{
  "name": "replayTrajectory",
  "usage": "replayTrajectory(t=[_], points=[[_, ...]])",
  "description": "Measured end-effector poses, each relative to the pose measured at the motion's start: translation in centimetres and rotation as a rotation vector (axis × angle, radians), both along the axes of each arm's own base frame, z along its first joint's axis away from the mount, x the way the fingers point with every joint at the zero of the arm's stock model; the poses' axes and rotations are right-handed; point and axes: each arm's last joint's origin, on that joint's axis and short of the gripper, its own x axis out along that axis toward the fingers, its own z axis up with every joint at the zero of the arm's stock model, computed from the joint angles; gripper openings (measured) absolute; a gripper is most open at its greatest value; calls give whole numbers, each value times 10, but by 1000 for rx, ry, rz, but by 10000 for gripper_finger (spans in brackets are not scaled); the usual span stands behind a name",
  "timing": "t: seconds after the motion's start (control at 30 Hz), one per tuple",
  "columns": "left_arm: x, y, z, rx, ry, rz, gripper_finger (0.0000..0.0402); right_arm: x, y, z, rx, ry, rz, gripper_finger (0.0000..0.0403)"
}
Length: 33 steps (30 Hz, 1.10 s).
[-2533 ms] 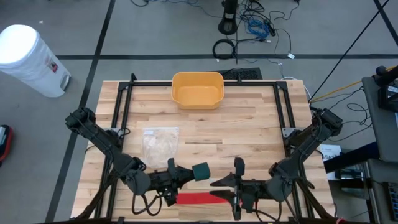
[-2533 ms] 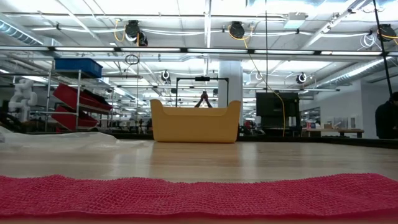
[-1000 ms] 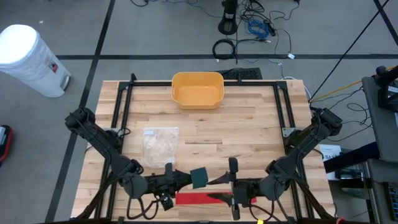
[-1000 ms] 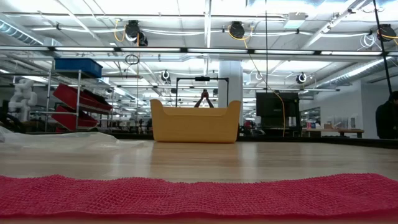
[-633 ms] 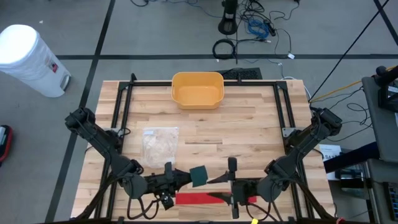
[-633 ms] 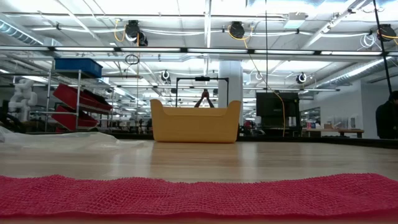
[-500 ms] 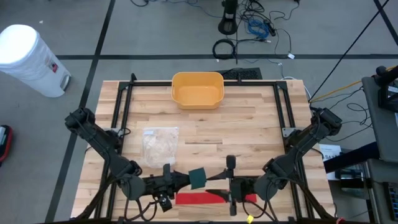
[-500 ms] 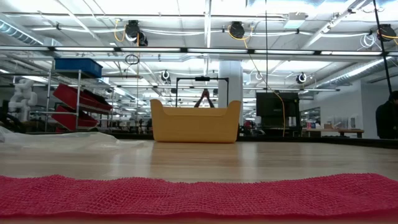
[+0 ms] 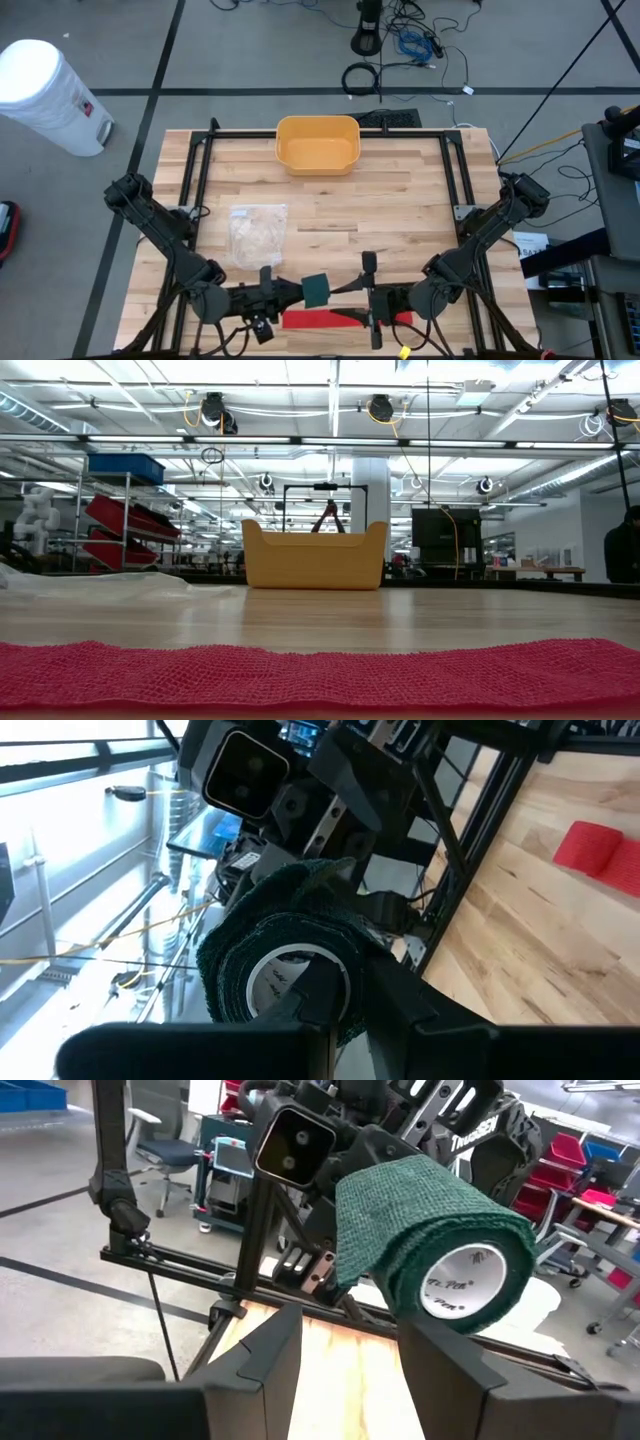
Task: Roll bandage
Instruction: Roll the green bandage
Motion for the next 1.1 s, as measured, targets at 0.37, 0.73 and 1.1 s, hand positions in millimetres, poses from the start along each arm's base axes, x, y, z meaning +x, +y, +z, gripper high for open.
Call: replayTrajectory(t=[0.37,0.73,1.1], points=[[0,0,0,0,0,4,38,-1,2,0,50,2,3,153],[0,1,0,1,1,8,38,-1,2,1,123,4,18,153],[0,1,0,1,1,10,38,1,0,1,138,0,15,153]])
